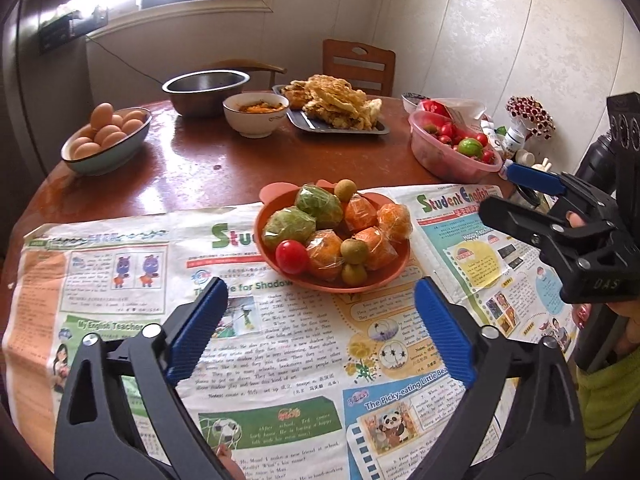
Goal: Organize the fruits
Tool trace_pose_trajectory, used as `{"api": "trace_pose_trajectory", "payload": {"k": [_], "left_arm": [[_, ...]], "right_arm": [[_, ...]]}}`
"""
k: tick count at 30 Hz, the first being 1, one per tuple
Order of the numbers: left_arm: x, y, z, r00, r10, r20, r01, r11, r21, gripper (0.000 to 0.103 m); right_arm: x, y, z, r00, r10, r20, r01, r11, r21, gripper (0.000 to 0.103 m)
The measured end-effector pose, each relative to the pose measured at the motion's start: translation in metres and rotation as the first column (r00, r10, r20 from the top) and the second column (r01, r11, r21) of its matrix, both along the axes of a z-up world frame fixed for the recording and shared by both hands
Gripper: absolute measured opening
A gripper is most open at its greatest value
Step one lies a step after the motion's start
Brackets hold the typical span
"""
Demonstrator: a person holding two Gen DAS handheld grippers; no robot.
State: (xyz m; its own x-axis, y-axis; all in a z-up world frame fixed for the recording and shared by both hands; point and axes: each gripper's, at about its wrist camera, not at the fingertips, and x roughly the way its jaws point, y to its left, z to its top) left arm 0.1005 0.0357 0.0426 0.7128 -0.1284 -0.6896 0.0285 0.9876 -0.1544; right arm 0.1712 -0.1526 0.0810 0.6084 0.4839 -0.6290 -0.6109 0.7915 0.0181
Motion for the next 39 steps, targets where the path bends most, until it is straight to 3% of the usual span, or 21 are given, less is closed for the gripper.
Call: {"api": "trace_pose_trajectory", "payload": {"k": [16,39], "left_arm": [[-0.025,-0.002,0.0,1.0,0.029,0.011,-0.029,1.0,0.012,0.093],[-0.054,0.007,-0.016,0.992,0.126,0.004,-0.126,0.992,-0.004,0.093]], "right_arm": [[-0.033,-0.011,0.0,0.999,-0.029,0.02,0.03,0.999,-0.017,0.098],[-0.083,-0.016,-0.034,0.998,-0.065,-0.003,0.064,0.998,-0.02,0.099]]}}
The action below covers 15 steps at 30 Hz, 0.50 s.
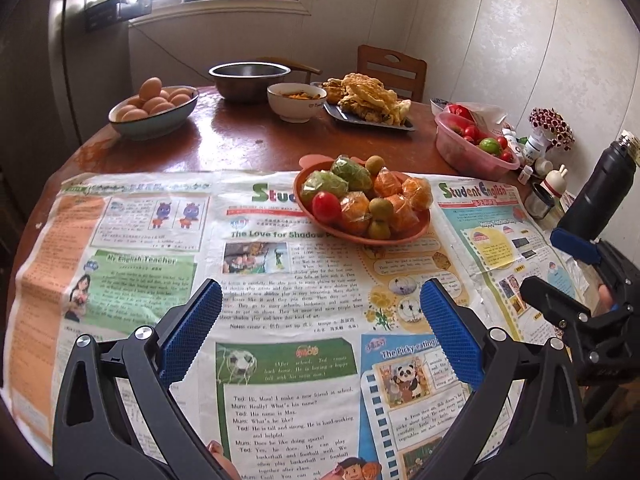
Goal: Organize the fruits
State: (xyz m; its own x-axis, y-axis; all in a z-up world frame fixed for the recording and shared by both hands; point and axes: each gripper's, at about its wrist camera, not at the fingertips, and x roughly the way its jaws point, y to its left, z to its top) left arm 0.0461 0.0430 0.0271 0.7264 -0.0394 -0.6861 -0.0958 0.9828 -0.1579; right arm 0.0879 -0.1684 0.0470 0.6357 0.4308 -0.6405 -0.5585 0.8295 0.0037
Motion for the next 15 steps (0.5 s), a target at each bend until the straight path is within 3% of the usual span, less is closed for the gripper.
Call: {"api": "trace_pose_trajectory", "payload": {"k": [15], "left_arm": [[-0.012,-0.009,-0.017,1.0,-0.005,-0.015,0.005,1.0,-0.002,0.093]], "right_arm": [[-0.014,0.002,-0.017,0.999,-0.019,-0.027,0.019,1.0,0.005,0.099]]}}
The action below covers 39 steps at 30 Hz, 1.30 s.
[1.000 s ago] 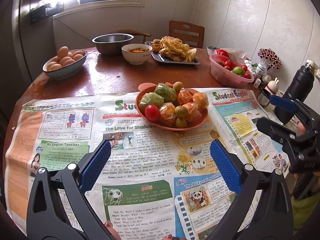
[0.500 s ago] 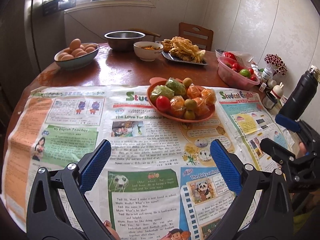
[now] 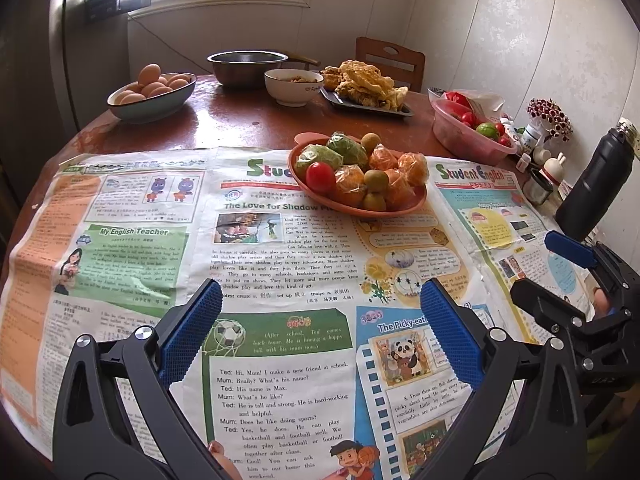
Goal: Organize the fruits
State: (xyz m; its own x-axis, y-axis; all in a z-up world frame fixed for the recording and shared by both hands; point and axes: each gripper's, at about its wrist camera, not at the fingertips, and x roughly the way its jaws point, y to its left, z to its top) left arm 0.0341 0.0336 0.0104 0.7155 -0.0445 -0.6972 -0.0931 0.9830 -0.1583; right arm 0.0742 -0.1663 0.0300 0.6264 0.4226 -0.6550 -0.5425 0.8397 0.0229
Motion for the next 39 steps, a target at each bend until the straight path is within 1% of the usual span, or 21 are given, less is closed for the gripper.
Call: {"api": "trace_pose_trajectory", "payload": {"k": [9,39], "left_arm": [[0.0007,-0.0047,-0.005,1.0,-0.006,-0.009,0.006,1.0,0.001,0.093],[0.0017,-0.0048,-0.0066,1.0,0.003,-0.016,-0.003,1.0,0.003,0.093]], "right_arm": [[-0.0014,0.0003,-0.0073,1.0,-0.01,-0.012,0.01,1.0,0.013,0.099],[0.0005,-0.0001,-0.0085,1.0,-0.024,-0.019,0.025,1.0,0.017,0.099]]}}
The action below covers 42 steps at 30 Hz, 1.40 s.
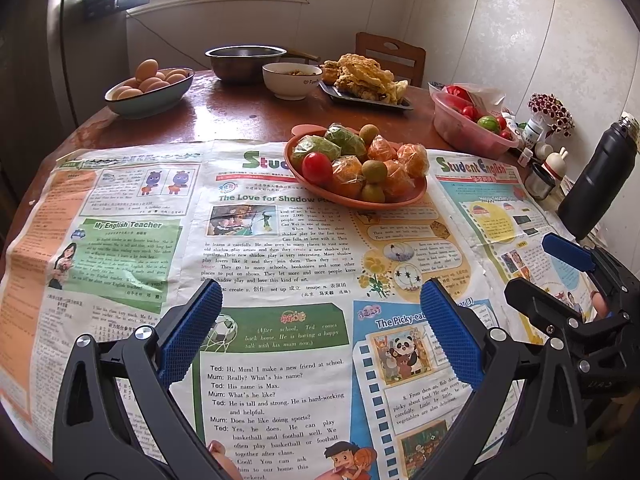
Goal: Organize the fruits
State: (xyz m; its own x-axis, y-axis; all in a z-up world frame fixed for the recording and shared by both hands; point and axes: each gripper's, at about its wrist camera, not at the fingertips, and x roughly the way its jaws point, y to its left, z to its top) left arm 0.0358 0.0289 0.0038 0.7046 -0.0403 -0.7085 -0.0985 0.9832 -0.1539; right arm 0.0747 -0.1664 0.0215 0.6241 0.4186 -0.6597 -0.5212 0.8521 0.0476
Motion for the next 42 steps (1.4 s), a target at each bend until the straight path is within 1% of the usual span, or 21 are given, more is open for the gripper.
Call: {"api": "trace_pose_trajectory", "payload": {"k": [36,42], "left_arm": [[-0.0013,-0.0023,0.0009,1.0,-0.012,-0.008,0.012,1.0,0.004,0.093],[-0.0013,-0.0032,0.0001,1.0,-0.022,-0.014,0.022,1.0,-0.008,0.093]], "right_arm": [[0.001,-0.0001,0.0002,1.0,0.004,0.0,-0.004,1.0,0.002,0.099],[0.0024,-0.0018,-0.0007,1.0,-0.004,-0.001,0.004,1.0,0.006,0.099]]}}
